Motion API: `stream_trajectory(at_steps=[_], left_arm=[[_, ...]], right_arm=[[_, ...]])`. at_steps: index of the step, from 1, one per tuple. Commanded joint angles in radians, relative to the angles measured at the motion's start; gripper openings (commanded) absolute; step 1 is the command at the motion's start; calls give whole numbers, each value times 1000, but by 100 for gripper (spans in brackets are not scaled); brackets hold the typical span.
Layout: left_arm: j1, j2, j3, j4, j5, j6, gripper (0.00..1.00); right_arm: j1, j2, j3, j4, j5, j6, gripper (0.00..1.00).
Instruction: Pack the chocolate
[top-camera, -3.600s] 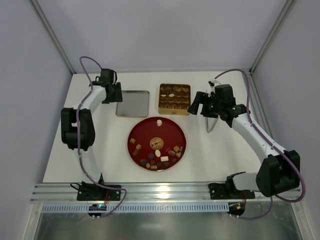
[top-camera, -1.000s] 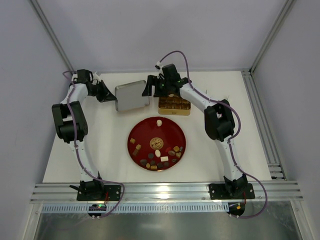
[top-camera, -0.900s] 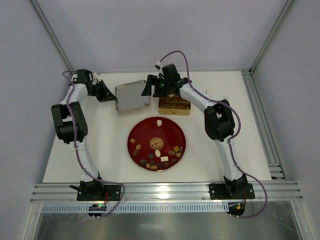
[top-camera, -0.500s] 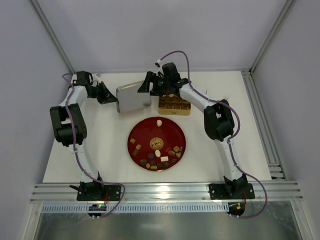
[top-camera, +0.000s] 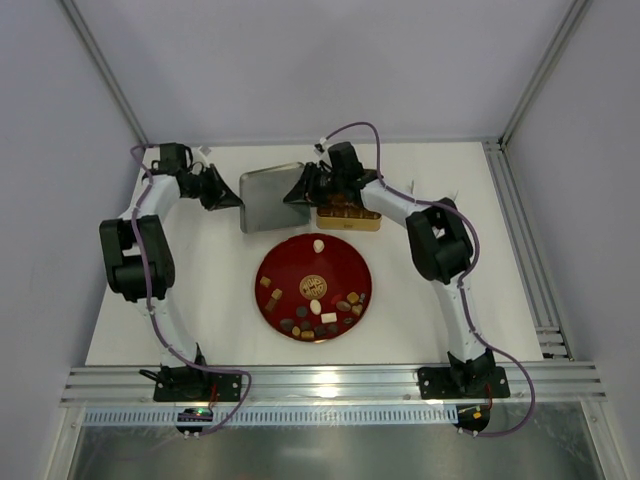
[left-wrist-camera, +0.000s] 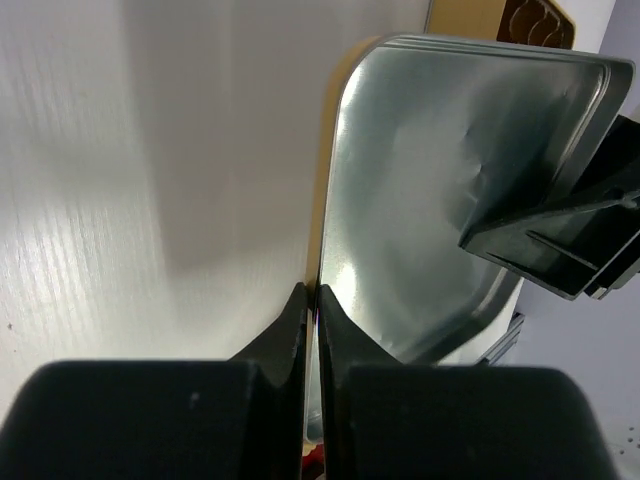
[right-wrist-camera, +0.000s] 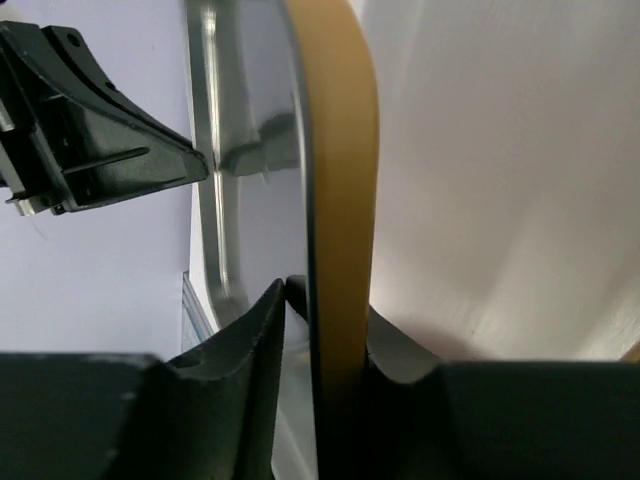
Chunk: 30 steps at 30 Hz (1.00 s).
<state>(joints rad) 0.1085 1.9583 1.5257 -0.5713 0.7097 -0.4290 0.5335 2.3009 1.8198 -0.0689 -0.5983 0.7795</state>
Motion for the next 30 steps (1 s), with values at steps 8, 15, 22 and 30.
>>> stream_trajectory(at_steps=[8, 15, 22, 30], left_arm=[[-29, -196, -62, 42, -6, 35, 23], [-49, -343, -88, 62, -133, 62, 59], [-269, -611, -176, 192, -355, 177, 71], [-693, -883, -415, 468, -741, 473, 75]], right_arm=[[0, -271, -120, 95, -6, 59, 13], [-23, -389, -159, 9, 8, 70, 9], [-96, -462, -117, -192, 23, 43, 4], [-193, -517, -82, -359, -1, 33, 4]])
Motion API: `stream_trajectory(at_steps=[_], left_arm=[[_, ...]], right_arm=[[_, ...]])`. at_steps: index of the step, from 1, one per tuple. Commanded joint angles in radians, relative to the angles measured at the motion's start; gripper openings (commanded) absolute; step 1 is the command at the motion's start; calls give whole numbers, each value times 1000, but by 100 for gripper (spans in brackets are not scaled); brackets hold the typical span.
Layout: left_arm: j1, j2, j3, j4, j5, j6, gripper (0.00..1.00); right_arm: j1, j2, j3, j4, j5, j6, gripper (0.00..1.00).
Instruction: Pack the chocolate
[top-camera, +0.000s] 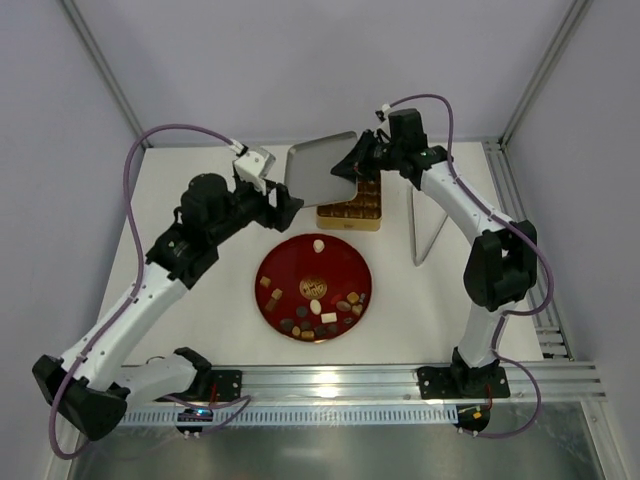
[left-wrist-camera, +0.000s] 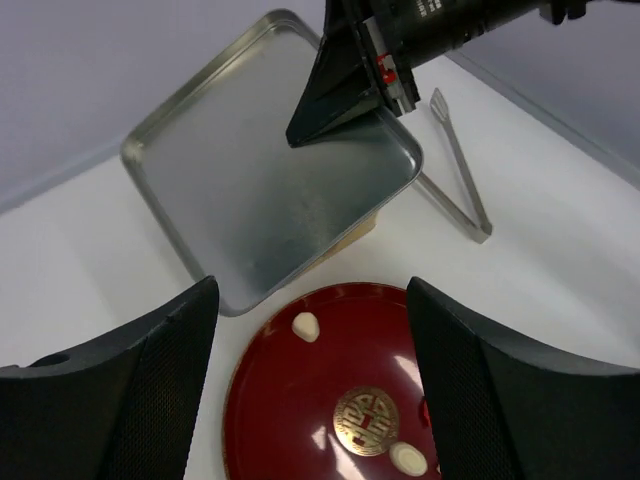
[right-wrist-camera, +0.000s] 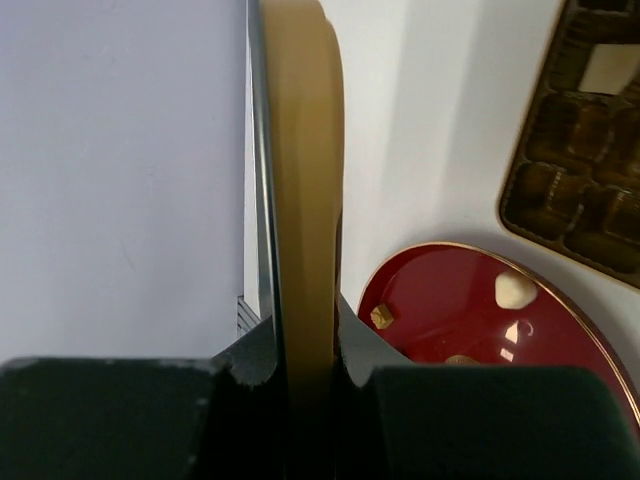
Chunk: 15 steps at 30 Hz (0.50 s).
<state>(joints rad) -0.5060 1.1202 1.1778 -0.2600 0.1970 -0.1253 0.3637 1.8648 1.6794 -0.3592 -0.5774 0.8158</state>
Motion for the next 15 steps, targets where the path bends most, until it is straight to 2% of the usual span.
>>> stream_trajectory(at_steps=[1, 2, 5, 6, 8, 9, 12, 15], left_arm=[[-112, -49, -82, 174, -261, 199, 75], [-188, -49, -124, 218, -342, 272, 75], [-329, -46, -206, 397, -515, 409, 76], [-359, -43, -263, 454, -543, 494, 76], [-394, -28, -316, 611, -564, 573, 76], [-410, -16, -329, 643, -597, 616, 76], [-420, 24, -333, 685, -575, 664, 75], [-456, 73, -382, 868, -664, 786, 75]], right_arm=[[-28, -82, 69, -105, -21, -4, 4], [-32, -81, 81, -125, -16, -4, 4], [-35, -72, 155, -222, 10, -17, 4], [-35, -70, 192, -245, 17, -17, 4], [-37, -72, 213, -294, 30, -14, 4], [-39, -76, 227, -305, 34, -9, 4], [-37, -98, 227, -334, 53, 3, 4], [-35, -114, 218, -346, 63, 11, 4]])
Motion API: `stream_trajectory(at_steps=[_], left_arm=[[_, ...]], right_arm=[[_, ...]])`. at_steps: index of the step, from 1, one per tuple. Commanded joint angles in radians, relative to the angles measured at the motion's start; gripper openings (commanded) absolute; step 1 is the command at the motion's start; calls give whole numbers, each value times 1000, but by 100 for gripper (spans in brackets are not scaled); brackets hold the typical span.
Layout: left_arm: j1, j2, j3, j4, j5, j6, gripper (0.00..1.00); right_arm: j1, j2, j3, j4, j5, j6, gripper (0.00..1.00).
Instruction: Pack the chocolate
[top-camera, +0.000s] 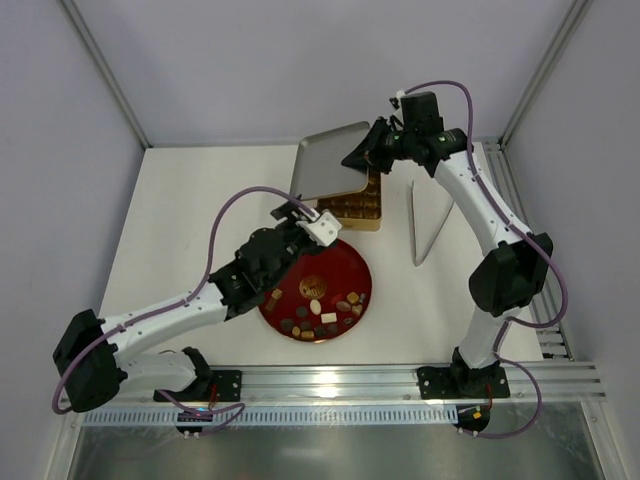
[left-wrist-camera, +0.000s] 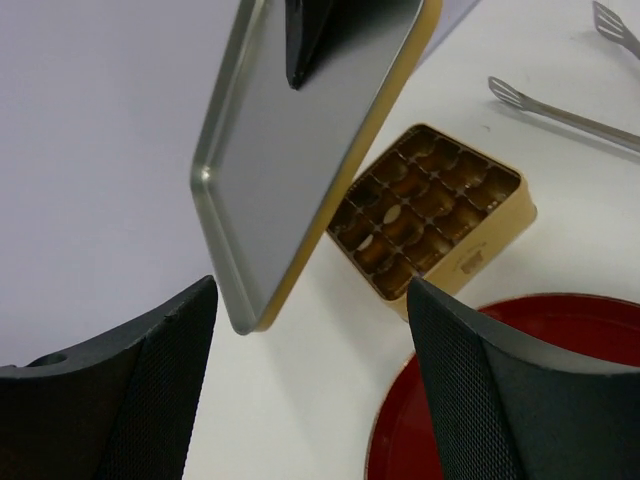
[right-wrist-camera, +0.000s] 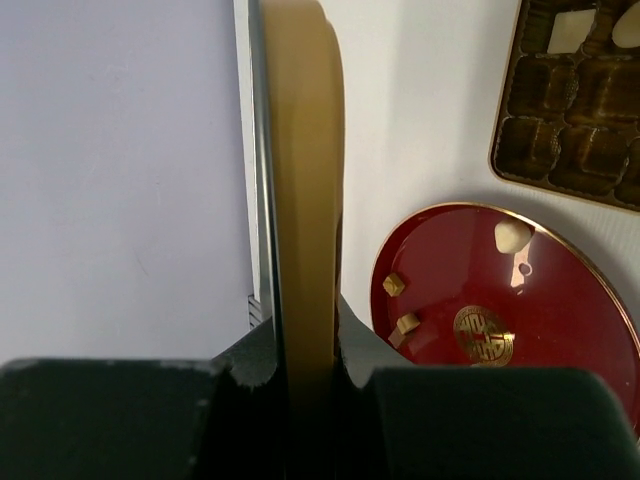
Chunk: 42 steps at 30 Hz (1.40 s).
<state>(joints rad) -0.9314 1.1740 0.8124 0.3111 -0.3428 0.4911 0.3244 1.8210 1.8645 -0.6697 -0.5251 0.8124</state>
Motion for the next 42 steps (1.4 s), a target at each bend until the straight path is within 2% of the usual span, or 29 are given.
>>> stream_trajectory(at_steps=[1, 13, 21, 28, 30, 38, 42], left_arm=[[-32, 35, -18, 359, -133, 217, 75], [-32, 203, 22, 531, -154, 363, 74], [-32, 268, 50, 629, -202, 399, 65], [-32, 300, 68, 651, -220, 414, 61], [-30, 308, 70, 666, -229, 422, 56], [-29, 334, 80, 734, -242, 455, 52], [-29, 346, 87, 763, -249, 475, 42]], right_arm=[[4, -77, 29, -39, 13, 14, 4], [30, -141, -51, -7, 20, 64, 4], [44, -175, -96, 4, 57, 71, 4], [59, -189, -120, 22, 77, 83, 4], [64, -192, -136, 33, 73, 94, 4], [81, -200, -163, 61, 65, 105, 4], [85, -209, -169, 67, 62, 107, 4]])
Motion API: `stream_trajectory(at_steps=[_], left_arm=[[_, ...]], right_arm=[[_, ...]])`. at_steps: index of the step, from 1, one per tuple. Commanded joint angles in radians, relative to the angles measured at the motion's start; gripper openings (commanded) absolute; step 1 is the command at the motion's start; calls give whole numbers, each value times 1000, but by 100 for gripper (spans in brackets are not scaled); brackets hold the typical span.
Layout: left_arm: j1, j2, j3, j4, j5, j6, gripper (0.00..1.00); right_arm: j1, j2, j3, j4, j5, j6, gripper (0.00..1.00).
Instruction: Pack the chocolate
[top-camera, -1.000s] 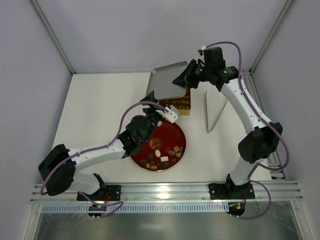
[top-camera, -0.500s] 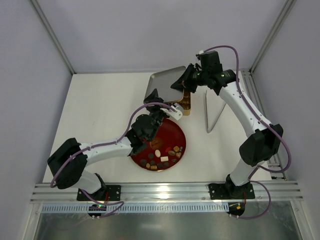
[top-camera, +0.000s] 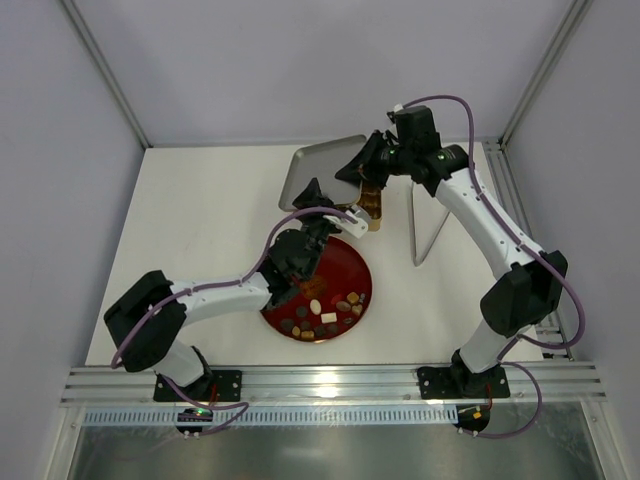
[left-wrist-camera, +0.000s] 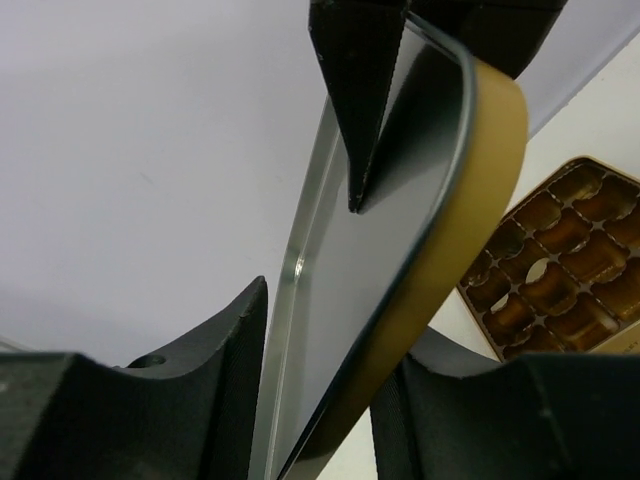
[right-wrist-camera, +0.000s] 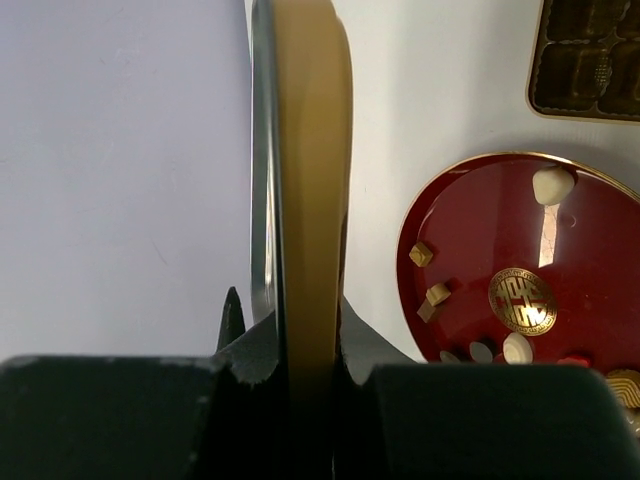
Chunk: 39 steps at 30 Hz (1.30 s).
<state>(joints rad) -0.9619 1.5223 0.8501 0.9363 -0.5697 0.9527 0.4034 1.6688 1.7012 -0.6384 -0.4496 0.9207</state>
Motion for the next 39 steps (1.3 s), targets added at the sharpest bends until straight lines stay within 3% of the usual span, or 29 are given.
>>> stream_trajectory(at_steps=[1, 5, 8, 10, 14, 16, 21, 27, 39], left_arm=[[3, 1, 53, 139, -24, 17, 40], [3, 9, 64, 150, -32, 21, 24], [5, 16, 67, 182, -38, 41, 6], [5, 15, 67, 202, -35, 43, 0], [5, 1, 64, 203, -15, 41, 0], [5, -10, 61, 202, -7, 38, 0], [5, -42, 50, 153, 19, 11, 0], [5, -63, 49, 61, 27, -38, 0], [25, -125, 116, -293, 100, -291, 0]], right_arm=[[8, -57, -8, 37, -17, 0, 4], [15, -66, -28, 51, -24, 3, 4], [18, -76, -43, 59, -27, 6, 4], [20, -81, -51, 68, -32, 3, 4], [17, -90, -63, 77, -31, -5, 7], [18, -90, -63, 80, -28, -16, 15], [18, -103, -63, 106, 11, -57, 50], [17, -122, -46, 152, 51, -106, 76], [-37, -221, -44, 255, 100, -154, 95]])
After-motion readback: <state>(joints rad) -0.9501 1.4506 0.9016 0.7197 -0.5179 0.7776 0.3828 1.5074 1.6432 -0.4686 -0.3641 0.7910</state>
